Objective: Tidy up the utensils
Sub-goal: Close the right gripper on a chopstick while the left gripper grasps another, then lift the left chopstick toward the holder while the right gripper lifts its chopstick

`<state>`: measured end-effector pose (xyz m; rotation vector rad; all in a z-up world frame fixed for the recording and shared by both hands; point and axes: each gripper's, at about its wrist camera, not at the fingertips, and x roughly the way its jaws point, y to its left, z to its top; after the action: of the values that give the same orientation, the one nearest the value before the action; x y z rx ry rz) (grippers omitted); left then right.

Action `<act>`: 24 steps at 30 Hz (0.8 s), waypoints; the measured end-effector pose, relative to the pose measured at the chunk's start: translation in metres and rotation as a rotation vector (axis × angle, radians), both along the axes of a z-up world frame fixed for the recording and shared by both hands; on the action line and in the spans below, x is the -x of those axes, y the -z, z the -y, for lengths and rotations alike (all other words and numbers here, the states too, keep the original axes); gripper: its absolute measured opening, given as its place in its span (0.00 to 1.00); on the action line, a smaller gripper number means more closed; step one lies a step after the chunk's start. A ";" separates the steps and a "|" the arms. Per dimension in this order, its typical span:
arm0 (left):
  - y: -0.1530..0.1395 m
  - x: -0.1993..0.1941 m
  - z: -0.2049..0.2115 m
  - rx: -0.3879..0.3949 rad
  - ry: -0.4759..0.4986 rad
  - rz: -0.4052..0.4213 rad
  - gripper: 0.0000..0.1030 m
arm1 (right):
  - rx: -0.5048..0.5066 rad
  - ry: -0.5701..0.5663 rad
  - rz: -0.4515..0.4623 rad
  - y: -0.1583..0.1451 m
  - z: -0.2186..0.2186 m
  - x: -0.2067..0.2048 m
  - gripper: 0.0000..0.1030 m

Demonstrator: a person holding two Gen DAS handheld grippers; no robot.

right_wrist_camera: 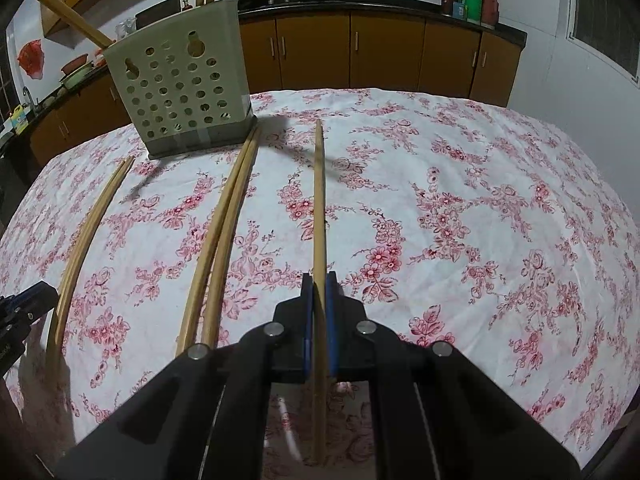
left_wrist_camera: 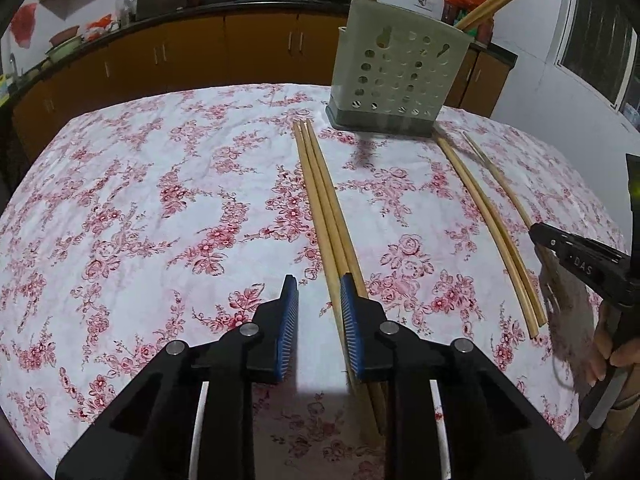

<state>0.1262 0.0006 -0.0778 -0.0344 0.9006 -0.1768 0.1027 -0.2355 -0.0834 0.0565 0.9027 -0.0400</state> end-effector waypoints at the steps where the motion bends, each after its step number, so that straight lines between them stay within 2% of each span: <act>1: 0.001 0.000 0.001 0.000 0.005 -0.002 0.22 | 0.001 0.000 0.000 0.000 0.000 0.000 0.08; 8: 0.003 -0.001 0.002 -0.013 0.005 -0.006 0.18 | 0.009 -0.004 0.001 0.000 -0.001 0.000 0.08; 12: 0.004 -0.003 0.004 -0.059 -0.005 0.000 0.08 | 0.019 -0.009 0.003 0.000 -0.002 0.000 0.08; 24: 0.003 -0.032 -0.032 -0.039 -0.123 -0.007 0.07 | -0.022 -0.026 0.009 0.000 -0.009 -0.005 0.08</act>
<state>0.1578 0.0331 -0.0810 -0.0542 0.9056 -0.0452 0.1076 -0.2265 -0.0833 0.0656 0.8953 -0.0051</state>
